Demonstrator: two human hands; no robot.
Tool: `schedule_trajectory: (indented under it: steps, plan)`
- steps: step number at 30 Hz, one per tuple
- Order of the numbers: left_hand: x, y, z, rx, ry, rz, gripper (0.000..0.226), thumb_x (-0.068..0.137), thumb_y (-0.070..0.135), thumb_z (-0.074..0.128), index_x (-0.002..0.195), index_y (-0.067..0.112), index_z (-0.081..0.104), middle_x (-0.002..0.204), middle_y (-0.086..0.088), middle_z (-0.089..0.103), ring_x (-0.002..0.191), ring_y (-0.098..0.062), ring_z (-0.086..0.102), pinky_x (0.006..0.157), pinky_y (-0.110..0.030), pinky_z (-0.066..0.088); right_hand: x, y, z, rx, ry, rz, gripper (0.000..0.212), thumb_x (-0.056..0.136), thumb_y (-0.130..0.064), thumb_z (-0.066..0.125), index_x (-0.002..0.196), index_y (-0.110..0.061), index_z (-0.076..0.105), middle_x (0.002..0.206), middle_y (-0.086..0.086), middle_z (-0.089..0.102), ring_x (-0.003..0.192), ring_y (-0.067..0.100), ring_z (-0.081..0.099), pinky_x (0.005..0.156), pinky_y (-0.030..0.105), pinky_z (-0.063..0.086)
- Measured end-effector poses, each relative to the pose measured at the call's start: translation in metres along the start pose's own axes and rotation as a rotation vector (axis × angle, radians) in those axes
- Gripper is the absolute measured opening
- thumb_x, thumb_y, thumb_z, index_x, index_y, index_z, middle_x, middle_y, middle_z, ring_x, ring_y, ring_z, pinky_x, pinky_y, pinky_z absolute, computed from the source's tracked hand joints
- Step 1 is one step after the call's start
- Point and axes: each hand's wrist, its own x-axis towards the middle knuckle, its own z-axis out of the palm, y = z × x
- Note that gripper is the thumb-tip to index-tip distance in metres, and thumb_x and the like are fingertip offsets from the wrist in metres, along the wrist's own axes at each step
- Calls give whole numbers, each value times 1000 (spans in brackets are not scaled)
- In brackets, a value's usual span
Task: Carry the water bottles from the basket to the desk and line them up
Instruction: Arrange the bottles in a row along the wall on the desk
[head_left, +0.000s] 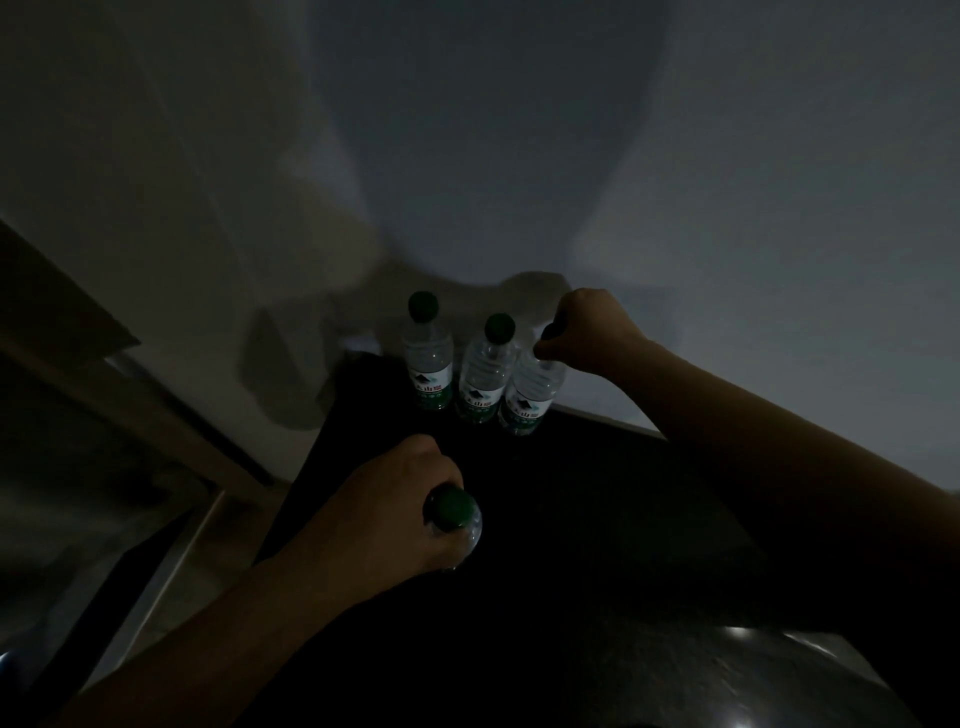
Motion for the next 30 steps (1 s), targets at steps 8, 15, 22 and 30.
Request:
schedule_trajectory:
  steps: [8,15,22,30]
  plan:
    - [2,0,2,12,15,-7,28,62,41,70,81,24,60,87,12,47,75,-2,52,60,-9,37,2,2,0,-4,-23,-18,32,73,-22,79,94,-1,68,97,15,69,88,26,66,82,39,57]
    - [5,1,3,9,17,1,25,65,34,75,82,23,61,86,12,47,76,-3,52,61,-9,37,-2,4,0,-14,-24,-11,30,75,-22,78,94,-1,68,98,15,69,88,25,65,76,32,54]
    - [8,2,2,5,23,7,23,64,39,72,79,26,60,85,13,47,75,-2,53,63,-13,39,-7,4,1,-12,-14,-33,35,78,-18,73,105,1,62,105,18,65,96,30,61,85,40,54]
    - [22,14,-3,0,-57,10,22,68,34,75,81,25,60,88,12,48,75,-4,52,64,-16,39,-46,41,-6,48,33,9,53,78,-26,75,122,-4,56,116,16,61,103,28,59,85,33,49]
